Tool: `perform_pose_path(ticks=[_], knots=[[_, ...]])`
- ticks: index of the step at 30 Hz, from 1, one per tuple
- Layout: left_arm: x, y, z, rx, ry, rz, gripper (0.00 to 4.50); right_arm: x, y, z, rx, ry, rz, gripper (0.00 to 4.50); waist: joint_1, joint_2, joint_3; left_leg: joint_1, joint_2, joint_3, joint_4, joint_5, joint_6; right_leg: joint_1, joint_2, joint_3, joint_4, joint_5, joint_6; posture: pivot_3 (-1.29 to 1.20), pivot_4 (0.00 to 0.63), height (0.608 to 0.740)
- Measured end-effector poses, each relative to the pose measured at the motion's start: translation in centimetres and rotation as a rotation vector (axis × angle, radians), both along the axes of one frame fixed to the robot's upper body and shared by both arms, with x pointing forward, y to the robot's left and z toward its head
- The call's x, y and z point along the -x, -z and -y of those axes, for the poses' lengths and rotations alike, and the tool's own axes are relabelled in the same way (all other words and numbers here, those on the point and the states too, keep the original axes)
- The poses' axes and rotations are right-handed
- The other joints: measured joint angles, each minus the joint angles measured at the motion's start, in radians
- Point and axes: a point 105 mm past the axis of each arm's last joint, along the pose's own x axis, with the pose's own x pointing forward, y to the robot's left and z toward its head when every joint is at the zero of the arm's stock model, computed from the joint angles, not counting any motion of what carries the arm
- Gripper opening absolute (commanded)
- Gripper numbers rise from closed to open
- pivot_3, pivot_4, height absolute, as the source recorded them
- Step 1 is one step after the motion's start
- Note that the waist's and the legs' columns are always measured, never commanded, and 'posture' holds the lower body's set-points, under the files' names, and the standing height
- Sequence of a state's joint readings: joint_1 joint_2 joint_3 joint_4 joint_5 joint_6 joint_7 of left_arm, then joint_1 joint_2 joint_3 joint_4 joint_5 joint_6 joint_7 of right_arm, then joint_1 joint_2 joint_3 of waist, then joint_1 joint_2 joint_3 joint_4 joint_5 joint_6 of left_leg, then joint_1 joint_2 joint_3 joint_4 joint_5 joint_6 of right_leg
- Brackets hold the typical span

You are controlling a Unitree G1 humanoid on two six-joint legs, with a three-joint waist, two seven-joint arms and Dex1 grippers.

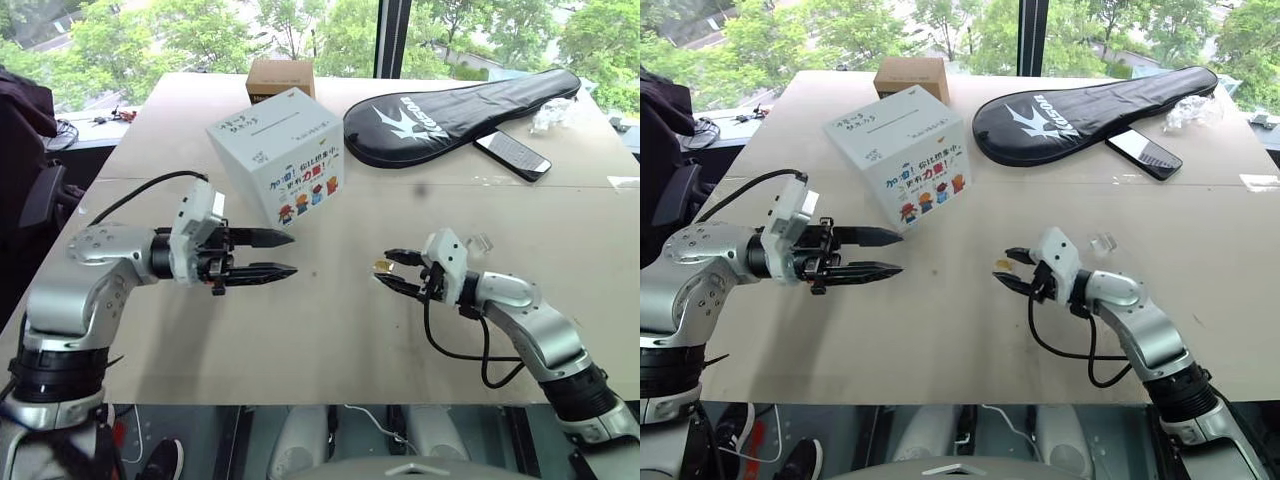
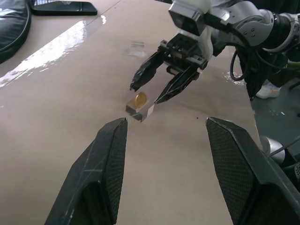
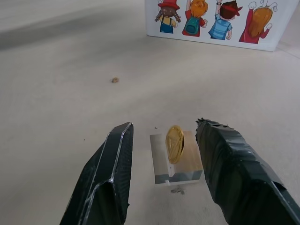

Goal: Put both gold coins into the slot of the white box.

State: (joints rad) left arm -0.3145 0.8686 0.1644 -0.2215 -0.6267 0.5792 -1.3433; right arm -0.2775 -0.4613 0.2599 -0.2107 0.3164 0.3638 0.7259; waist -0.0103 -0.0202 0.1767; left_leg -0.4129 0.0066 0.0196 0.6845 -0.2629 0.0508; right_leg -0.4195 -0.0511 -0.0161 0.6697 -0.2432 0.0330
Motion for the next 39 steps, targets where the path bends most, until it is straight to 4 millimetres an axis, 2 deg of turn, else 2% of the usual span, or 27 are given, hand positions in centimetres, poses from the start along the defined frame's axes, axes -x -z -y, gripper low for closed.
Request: perform_pose_path(ticks=[3, 5, 9, 16, 18, 23, 28, 33, 39], knots=[[0.0, 0.6, -0.2, -0.044, -0.005, 0.005, 2.68, -0.4, 0.6, 0.2, 0.018, 0.018, -0.013, 2.29, 0.0, 0.0, 0.0, 0.0, 0.0, 0.0, 0.0, 0.0, 0.0, 0.0, 0.002, 0.0, 0.0, 0.0, 0.0, 0.0, 0.15, 0.74], [-0.1, 0.6, -0.3, -0.056, -0.009, 0.012, 2.78, -0.5, 0.9, 0.3, 0.026, 0.03, -0.022, 1.79, 0.0, 0.0, 0.0, 0.0, 0.0, 0.0, 0.0, 0.0, 0.0, 0.0, 0.002, 0.0, 0.0, 0.0, 0.0, 0.0, 0.15, 0.74], [-0.3, 0.5, -0.4, -0.066, -0.013, 0.025, 2.78, -0.7, 0.7, 0.1, 0.025, 0.032, -0.014, 0.04, 0.0, 0.0, 0.0, 0.0, 0.0, 0.0, 0.0, 0.0, 0.0, 0.0, 0.002, 0.0, 0.0, 0.0, 0.0, 0.0, 0.15, 0.74], [-0.7, 0.3, 0.0, -0.073, -0.007, 0.044, 2.78, -0.6, 0.4, -0.3, -0.013, 0.024, -0.029, 0.04, 0.0, 0.0, 0.0, 0.0, 0.0, 0.0, 0.0, 0.0, 0.0, 0.0, 0.002, 0.0, 0.0, 0.0, 0.0, 0.0, 0.15, 0.74], [-0.9, 0.0, 0.4, -0.043, -0.014, 0.045, 2.78, -0.6, -0.3, -0.4, -0.076, 0.024, -0.041, 0.04, 0.0, 0.0, 0.0, 0.0, 0.0, 0.0, 0.0, 0.0, 0.0, 0.0, 0.002, 0.0, 0.0, 0.0, 0.0, 0.0, 0.15, 0.74], [-1.5, -1.3, 2.1, 0.219, -0.039, -0.042, 2.78, -0.5, -3.7, -1.2, -0.333, 0.017, -0.112, 0.04, 0.0, 0.0, 0.0, 0.0, 0.0, 0.0, 0.001, 0.0, 0.0, 0.0, 0.001, 0.0, 0.002, 0.0, 0.0, 0.0, 0.15, 0.74], [-1.9, -3.8, 4.3, 0.598, -0.034, -0.188, 2.78, 0.8, -10.4, -2.6, -0.635, -0.103, -0.135, 0.04, -0.001, 0.0, 0.0, 0.001, -0.001, -0.001, 0.001, 0.0, 0.0, 0.0, -0.003, 0.0, 0.006, 0.0, 0.0, 0.0, 0.15, 0.74], [-2.2, -5.2, 5.5, 0.79, -0.03, -0.229, 2.78, 1.4, -11.7, -3.1, -0.725, -0.141, -0.201, 0.04, 0.0, 0.0, 0.0, 0.001, -0.002, -0.001, 0.002, 0.0, 0.0, 0.0, -0.003, 0.0, 0.006, 0.0, 0.0, 0.0, 0.15, 0.74], [-2.0, -5.1, 6.2, 0.778, -0.014, -0.258, 0.07, 1.8, -12.2, -3.2, -0.728, -0.16, -0.21, 0.0, -0.003, 0.0, 0.0, 0.002, -0.002, 0.0, 0.001, 0.0, 0.0, 0.0, 0.001, 0.001, 0.007, 0.0, 0.0, 0.0, 0.15, 0.74]])
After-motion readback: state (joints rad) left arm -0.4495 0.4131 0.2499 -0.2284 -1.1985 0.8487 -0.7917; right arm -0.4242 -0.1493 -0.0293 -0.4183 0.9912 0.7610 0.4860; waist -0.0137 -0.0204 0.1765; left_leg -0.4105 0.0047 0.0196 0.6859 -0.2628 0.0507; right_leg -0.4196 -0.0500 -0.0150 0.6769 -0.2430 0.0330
